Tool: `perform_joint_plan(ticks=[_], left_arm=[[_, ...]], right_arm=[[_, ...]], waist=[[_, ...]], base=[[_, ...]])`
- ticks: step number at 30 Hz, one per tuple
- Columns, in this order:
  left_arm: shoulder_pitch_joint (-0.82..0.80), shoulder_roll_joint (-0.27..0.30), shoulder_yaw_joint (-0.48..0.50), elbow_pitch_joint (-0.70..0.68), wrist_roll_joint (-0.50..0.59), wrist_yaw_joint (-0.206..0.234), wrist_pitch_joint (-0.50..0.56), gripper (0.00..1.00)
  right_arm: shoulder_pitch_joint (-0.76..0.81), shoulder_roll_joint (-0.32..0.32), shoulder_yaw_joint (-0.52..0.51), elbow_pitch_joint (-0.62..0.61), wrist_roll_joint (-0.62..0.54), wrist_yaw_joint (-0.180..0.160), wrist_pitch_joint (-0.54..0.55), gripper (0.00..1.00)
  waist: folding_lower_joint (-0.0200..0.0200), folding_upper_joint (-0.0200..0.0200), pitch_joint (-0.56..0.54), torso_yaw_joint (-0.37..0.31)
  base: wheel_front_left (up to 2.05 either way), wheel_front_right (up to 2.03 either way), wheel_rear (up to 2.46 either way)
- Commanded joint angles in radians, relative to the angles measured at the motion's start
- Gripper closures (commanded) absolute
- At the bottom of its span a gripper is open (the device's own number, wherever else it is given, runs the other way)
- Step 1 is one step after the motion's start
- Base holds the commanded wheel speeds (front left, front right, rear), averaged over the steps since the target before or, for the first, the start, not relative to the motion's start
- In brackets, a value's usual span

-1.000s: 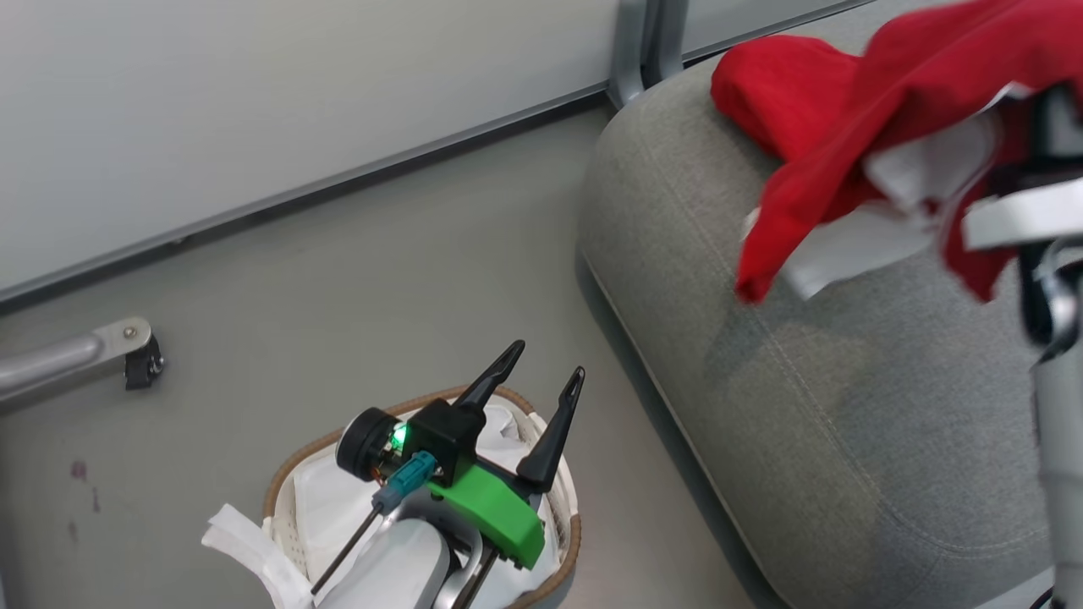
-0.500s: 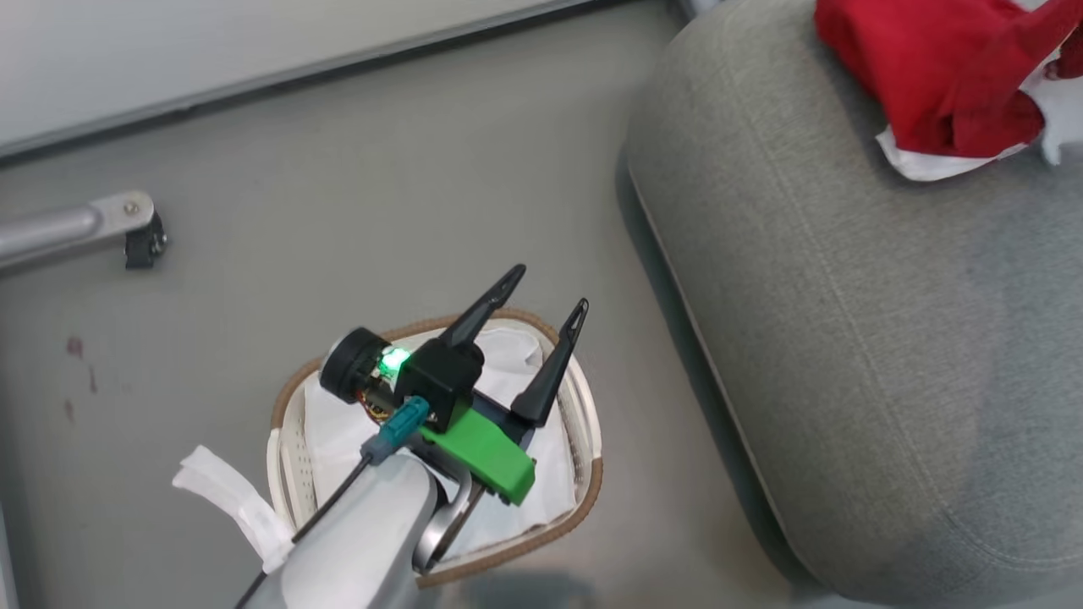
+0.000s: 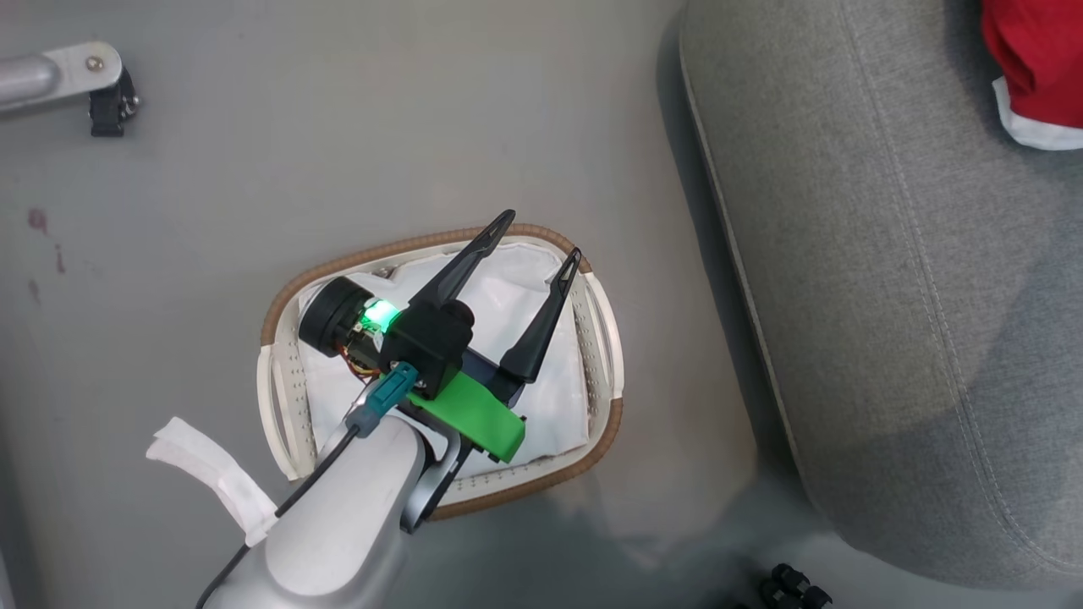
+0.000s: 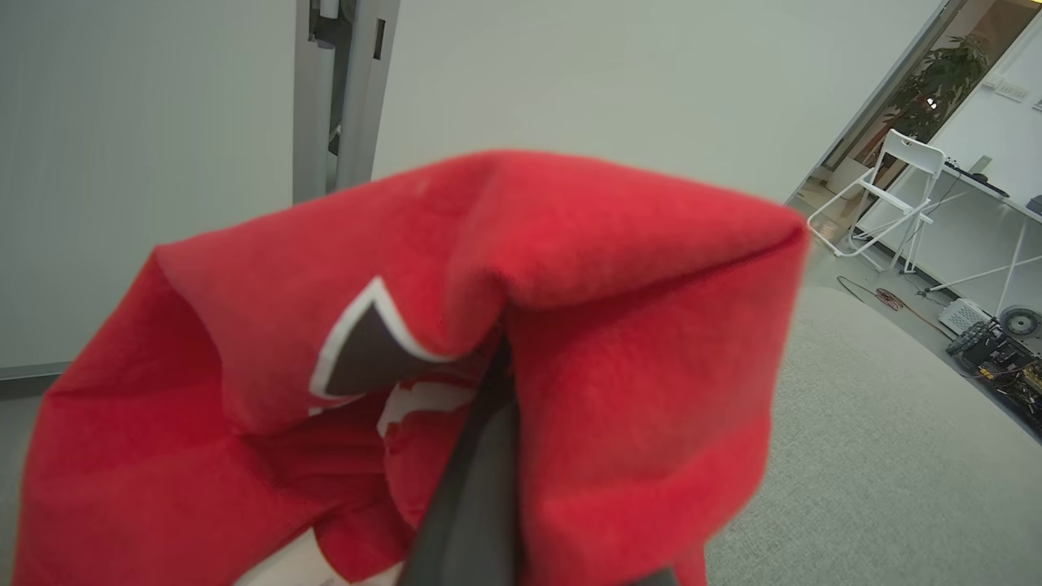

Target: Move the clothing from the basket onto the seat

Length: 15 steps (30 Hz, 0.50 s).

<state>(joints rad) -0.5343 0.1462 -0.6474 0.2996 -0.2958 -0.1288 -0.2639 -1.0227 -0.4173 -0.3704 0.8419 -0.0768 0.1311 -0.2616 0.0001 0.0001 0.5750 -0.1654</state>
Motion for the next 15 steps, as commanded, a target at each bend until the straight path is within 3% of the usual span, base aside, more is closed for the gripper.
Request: perform_joint_plan(ticks=[1,7,8,9,10,11,15], left_arm=[[-0.017,0.007,0.006,-0.002,0.011,-0.003,-0.001,0.0],[-0.015,0.007,0.01,0.004,0.013,-0.003,-0.001,0.0],[-0.014,0.007,0.01,0.005,0.012,-0.003,-0.001,0.0],[-0.012,0.007,0.011,0.007,0.01,-0.003,-0.001,0.0],[-0.01,0.007,0.012,0.009,0.009,-0.003,-0.001,0.0],[-0.007,0.007,0.012,0.012,0.007,-0.003,-0.001,0.0],[0.008,0.006,0.017,0.016,-0.001,-0.003,-0.001,0.0]], right_arm=[[0.029,0.011,-0.008,0.005,-0.008,-0.001,-0.005,1.0],[0.086,0.053,-0.002,0.002,-0.019,-0.001,-0.005,1.0],[0.095,0.057,-0.001,-0.005,-0.018,-0.001,-0.005,0.92],[0.106,0.065,0.0,-0.009,-0.016,-0.001,-0.005,0.61],[0.116,0.072,0.003,-0.012,-0.011,-0.001,-0.005,0.44],[0.126,0.079,0.007,-0.014,-0.007,-0.001,-0.005,0.0],[0.174,0.097,0.032,-0.029,0.011,-0.001,-0.005,0.0]], waist=[[-0.0001,-0.0001,0.028,0.0],[-0.0001,-0.0001,0.021,-0.021],[-0.0001,-0.0001,0.018,-0.024],[-0.0001,-0.0001,0.012,-0.028],[-0.0001,-0.0001,0.007,-0.031],[-0.0001,-0.0001,0.001,-0.035],[-0.0001,-0.0001,-0.031,-0.047]], base=[[0.0,0.0,0.0],[0.0,0.0,0.0],[0.0,0.0,0.0],[0.0,0.0,0.0],[0.0,0.0,0.0],[0.0,0.0,0.0],[0.0,0.0,0.0]])
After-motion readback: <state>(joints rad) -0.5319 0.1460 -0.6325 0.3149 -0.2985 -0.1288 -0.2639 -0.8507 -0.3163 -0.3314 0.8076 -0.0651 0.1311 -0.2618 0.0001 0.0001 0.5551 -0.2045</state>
